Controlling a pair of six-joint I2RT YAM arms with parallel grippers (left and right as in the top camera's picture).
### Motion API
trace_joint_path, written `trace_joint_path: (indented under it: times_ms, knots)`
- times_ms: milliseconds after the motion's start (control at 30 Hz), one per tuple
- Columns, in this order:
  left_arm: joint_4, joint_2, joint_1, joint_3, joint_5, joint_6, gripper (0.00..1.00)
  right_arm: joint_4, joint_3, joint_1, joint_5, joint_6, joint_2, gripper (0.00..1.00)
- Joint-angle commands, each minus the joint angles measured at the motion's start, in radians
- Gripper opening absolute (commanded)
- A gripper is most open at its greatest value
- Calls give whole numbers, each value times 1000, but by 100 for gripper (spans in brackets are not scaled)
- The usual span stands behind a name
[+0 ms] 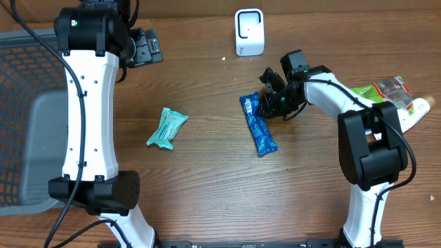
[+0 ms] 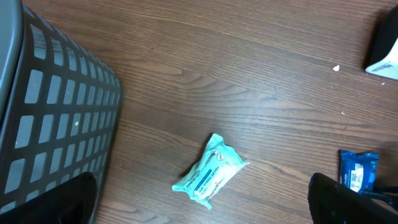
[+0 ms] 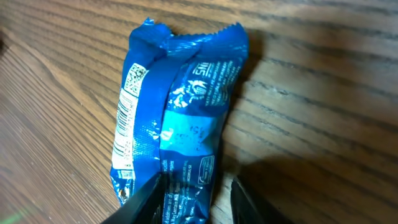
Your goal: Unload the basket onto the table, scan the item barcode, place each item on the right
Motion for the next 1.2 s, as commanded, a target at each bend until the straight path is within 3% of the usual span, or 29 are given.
trace_joint_path:
  times_ms: [0, 67, 233, 400, 467, 533, 767, 1167]
  knots:
    - [2, 1, -1, 0, -13, 16, 100, -14, -59, 39, 26, 24, 27, 36]
    - [2, 1, -1, 0, -13, 16, 100, -27, -60, 56, 13, 23, 27, 37]
    - [2, 1, -2, 0, -13, 16, 100, -36, -59, 77, 13, 23, 27, 58]
    - [2, 2, 0, 0, -13, 16, 100, -82, -23, 68, 10, -18, 27, 63]
    - [2, 2, -3, 0, -13, 16, 100, -151, 23, 66, 26, -99, 27, 78]
    - [2, 2, -3, 0, -13, 16, 100, -226, 76, 66, 63, -161, 27, 86]
    - [2, 2, -2, 0, -13, 16, 99, -307, 119, 94, 87, -388, 30, 88]
    - [2, 2, -2, 0, -13, 16, 100, -124, 55, 121, 134, -379, 42, 86]
